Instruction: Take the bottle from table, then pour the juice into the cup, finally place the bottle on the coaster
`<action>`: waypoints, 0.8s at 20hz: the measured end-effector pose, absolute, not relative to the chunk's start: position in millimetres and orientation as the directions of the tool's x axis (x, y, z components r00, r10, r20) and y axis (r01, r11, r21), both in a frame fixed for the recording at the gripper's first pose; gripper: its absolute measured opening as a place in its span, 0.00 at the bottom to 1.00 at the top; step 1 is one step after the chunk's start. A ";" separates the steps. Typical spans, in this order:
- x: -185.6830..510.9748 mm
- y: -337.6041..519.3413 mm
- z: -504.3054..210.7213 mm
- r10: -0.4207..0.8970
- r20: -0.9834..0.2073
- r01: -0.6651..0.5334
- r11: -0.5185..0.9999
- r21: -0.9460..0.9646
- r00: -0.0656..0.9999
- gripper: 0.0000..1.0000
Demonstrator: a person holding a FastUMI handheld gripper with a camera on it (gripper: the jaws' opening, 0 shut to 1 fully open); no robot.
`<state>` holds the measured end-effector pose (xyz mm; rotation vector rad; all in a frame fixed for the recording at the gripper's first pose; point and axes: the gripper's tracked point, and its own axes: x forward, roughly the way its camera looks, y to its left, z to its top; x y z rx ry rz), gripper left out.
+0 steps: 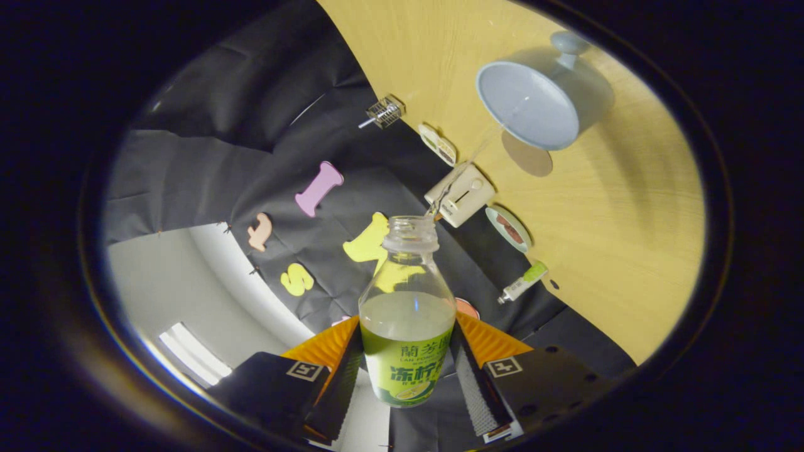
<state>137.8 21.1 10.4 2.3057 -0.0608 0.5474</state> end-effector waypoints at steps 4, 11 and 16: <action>136.0 22.2 14.6 0.127 0.420 -0.197 -0.738 0.645 0.898 0.79; 137.7 19.5 10.6 0.110 0.418 -0.207 -0.739 0.641 0.902 0.79; 137.9 19.2 10.6 0.113 0.421 -0.207 -0.739 0.641 0.900 0.79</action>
